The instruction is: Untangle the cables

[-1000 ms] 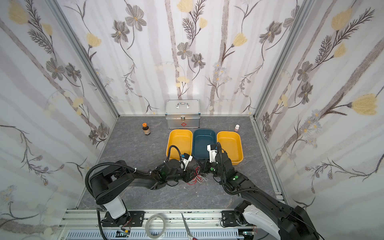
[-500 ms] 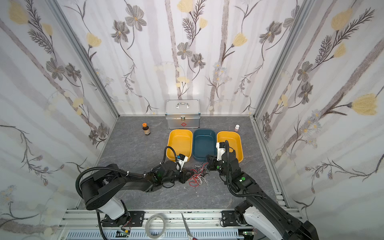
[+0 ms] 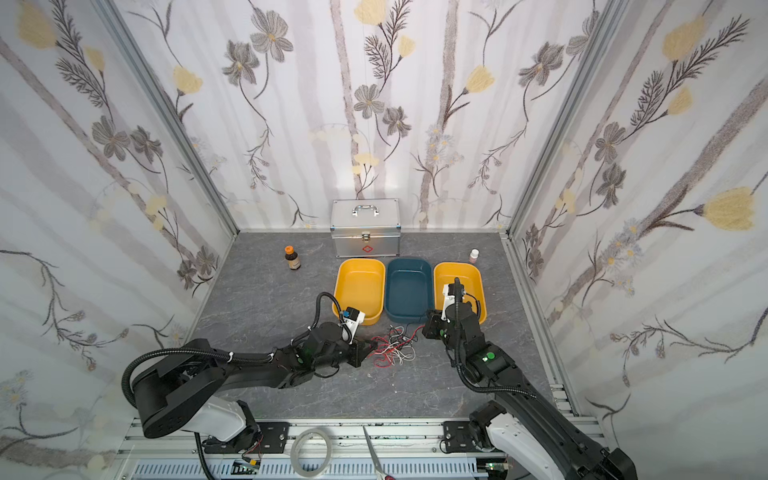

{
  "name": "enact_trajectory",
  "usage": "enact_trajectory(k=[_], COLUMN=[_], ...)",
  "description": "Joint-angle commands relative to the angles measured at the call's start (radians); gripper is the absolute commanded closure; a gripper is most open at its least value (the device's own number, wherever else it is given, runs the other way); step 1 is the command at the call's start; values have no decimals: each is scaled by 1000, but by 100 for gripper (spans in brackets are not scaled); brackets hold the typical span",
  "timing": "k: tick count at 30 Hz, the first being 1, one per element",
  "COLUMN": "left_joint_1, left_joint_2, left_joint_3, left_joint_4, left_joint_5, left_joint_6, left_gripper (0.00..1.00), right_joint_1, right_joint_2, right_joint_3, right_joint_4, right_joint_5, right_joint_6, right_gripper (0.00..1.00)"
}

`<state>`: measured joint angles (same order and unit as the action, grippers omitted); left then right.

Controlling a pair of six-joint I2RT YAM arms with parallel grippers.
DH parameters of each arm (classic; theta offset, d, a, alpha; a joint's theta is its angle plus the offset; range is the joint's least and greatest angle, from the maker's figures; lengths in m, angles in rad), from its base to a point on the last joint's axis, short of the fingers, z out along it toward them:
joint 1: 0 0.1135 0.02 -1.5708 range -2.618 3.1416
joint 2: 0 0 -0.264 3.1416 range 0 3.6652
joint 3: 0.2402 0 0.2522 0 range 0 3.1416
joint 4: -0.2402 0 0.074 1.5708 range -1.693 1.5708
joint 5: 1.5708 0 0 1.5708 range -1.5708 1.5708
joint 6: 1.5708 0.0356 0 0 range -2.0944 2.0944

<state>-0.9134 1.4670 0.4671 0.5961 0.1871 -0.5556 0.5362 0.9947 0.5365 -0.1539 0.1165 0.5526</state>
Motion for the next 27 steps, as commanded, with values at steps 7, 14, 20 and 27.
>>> enact_trajectory(k=[7,14,20,27], left_joint_1=[28,33,33,32], left_joint_2=[-152,-183,-141,-142], left_joint_3=[-43,-45,-28,-25], left_joint_4=[-127,-176,-176,-179], left_joint_5=[-73,-82,-62,-60], left_joint_6=[32,54,62,67], left_gripper=[100,100,100,100], right_joint_1=[11,76,78,75], right_joint_2=[131,162,115,95], right_joint_3=[-24,-68,-66,-32], right_joint_4=[49,100,78,15], right_joint_5=[-102,-176,-156,-135], right_joint_6=[0,13,14,-45], right_gripper=[100,90,73,68])
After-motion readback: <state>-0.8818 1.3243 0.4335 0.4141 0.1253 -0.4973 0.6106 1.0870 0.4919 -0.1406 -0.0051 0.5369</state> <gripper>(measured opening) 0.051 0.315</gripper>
